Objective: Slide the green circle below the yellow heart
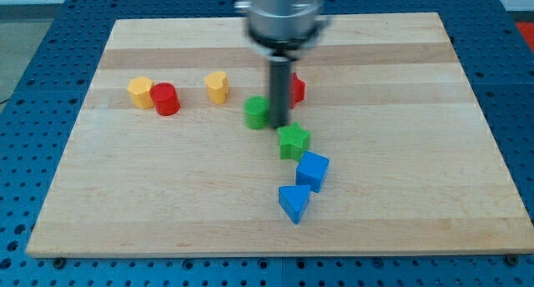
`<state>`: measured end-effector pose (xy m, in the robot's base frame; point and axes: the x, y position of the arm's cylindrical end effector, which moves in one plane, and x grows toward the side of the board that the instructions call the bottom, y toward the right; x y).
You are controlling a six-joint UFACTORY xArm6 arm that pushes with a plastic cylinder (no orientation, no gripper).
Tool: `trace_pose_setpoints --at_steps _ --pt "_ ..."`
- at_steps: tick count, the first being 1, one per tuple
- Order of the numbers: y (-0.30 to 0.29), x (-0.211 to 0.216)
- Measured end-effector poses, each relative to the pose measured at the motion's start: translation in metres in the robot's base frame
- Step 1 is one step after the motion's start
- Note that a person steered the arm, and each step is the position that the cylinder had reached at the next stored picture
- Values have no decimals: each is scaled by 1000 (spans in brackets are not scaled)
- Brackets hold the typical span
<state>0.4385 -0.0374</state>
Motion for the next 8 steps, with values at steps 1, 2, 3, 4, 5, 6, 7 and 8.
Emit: trace_pose_setpoints --at_steps 1,2,3,4,5,6,7,8 --pt "-20 -3" --pt "-20 -3" --pt "-19 -3" --pt "-19 -2" --pt "-56 22" --pt "-73 23" --pt "-75 23" --pt "-75 24"
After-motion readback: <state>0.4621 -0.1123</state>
